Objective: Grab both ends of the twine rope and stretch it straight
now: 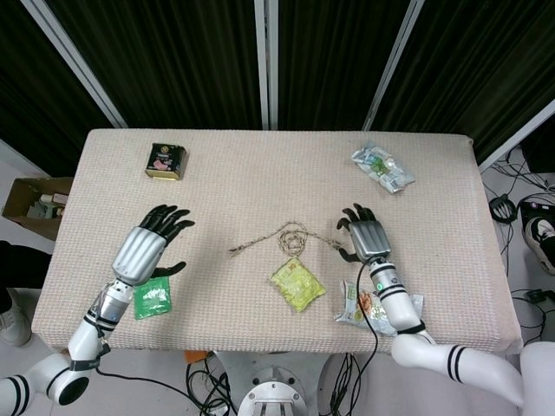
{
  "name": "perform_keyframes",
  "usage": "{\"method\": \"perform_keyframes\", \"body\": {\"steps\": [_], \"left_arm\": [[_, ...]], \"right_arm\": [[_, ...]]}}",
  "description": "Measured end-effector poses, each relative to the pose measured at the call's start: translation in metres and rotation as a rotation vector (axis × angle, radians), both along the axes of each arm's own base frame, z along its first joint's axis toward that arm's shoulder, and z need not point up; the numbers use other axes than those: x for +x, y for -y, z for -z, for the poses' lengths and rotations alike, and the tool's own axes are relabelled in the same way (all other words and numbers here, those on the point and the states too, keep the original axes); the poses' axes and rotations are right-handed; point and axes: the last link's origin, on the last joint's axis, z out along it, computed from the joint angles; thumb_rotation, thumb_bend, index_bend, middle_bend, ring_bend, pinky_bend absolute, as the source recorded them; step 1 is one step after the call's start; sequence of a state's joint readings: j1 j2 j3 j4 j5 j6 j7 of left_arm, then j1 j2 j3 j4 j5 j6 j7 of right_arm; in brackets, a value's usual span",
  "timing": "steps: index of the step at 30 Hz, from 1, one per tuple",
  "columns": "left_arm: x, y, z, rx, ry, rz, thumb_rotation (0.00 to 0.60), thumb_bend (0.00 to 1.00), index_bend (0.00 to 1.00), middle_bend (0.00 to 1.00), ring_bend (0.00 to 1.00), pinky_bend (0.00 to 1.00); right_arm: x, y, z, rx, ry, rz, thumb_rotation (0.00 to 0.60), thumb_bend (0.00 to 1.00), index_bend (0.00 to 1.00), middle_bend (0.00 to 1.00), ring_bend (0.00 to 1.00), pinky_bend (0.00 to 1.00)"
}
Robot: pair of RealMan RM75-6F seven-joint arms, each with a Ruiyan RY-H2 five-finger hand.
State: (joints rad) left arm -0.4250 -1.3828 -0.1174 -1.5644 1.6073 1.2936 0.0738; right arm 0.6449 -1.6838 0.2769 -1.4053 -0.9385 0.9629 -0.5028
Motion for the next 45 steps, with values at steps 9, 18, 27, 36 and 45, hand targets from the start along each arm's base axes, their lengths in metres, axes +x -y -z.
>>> {"method": "perform_keyframes", "body": {"steps": [9, 18, 27, 36, 45], "left_arm": [[-0.009, -0.001, 0.006, -0.021, -0.008, -0.020, 0.600, 0.14, 0.24, 0.15, 0.11, 0.13], [-0.012, 0.000, 0.007, -0.025, -0.004, -0.022, 0.600, 0.14, 0.25, 0.15, 0.11, 0.13], [-0.013, 0.000, 0.006, -0.021, -0.001, -0.021, 0.600, 0.14, 0.25, 0.15, 0.11, 0.13], [-0.014, -0.001, 0.006, -0.019, -0.004, -0.026, 0.600, 0.14, 0.24, 0.15, 0.11, 0.13], [-0.010, -0.013, 0.010, -0.046, 0.016, -0.059, 0.600, 0.16, 0.31, 0.15, 0.11, 0.13]], "right_arm": [[0.027, 0.018, 0.039, 0.026, 0.021, 0.046, 0.600, 0.33, 0.46, 0.20, 0.02, 0.14], [0.030, 0.021, 0.049, 0.022, 0.013, 0.046, 0.600, 0.36, 0.51, 0.22, 0.02, 0.14], [0.030, 0.023, 0.053, 0.008, 0.016, 0.047, 0.600, 0.40, 0.56, 0.24, 0.02, 0.14], [0.031, 0.026, 0.054, -0.024, 0.011, 0.040, 0.600, 0.45, 0.64, 0.27, 0.02, 0.14], [0.030, 0.032, 0.035, -0.086, -0.044, -0.028, 0.600, 0.46, 0.69, 0.28, 0.03, 0.14]]}}
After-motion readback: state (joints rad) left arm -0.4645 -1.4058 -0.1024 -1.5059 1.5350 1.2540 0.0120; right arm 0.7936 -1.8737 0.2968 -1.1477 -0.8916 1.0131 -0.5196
